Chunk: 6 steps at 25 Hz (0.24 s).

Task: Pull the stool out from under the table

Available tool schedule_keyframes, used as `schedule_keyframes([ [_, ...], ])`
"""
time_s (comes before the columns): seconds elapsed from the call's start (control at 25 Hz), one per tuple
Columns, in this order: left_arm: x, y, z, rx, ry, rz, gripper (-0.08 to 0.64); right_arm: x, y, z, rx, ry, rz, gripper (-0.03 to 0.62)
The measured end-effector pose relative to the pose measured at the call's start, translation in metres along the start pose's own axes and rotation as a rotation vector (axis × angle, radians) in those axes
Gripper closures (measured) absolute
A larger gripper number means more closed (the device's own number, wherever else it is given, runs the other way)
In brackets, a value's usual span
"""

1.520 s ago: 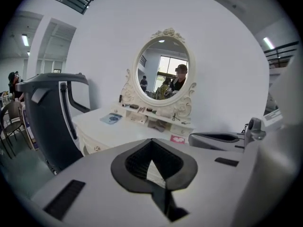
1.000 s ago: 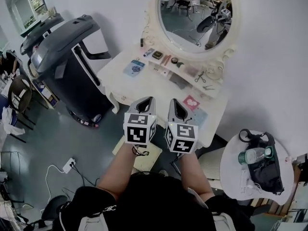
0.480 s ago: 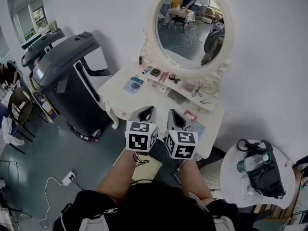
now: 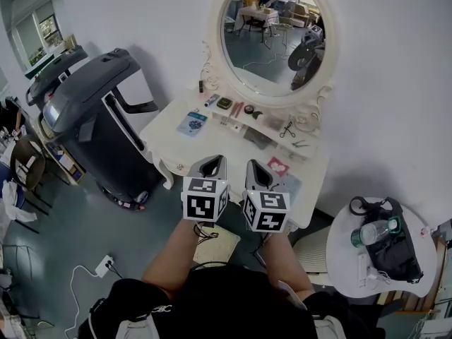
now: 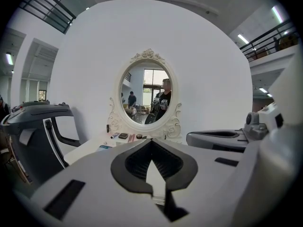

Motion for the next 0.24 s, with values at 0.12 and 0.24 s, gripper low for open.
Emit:
schedule_keyframes([
  [0.12,0.0006,0.0024,-0.0020,-0.002,0.003,-0.001,0.557,0.0014,0.0001,-0.0025,-0.002,-0.001,0.004,0.586],
  [0.24,0.0011,0.0045,-0.0041,-0.006,0.005,0.000,0.557,0.0012,-0.0002,-0.0054,-0.002,0.001,0.002,0.586],
])
Point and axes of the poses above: the fingertips, and each gripper's own axes: z backward along the fingers, y to its left, x out of its top, the point moved 1 cm from there along z, backward along the fingers
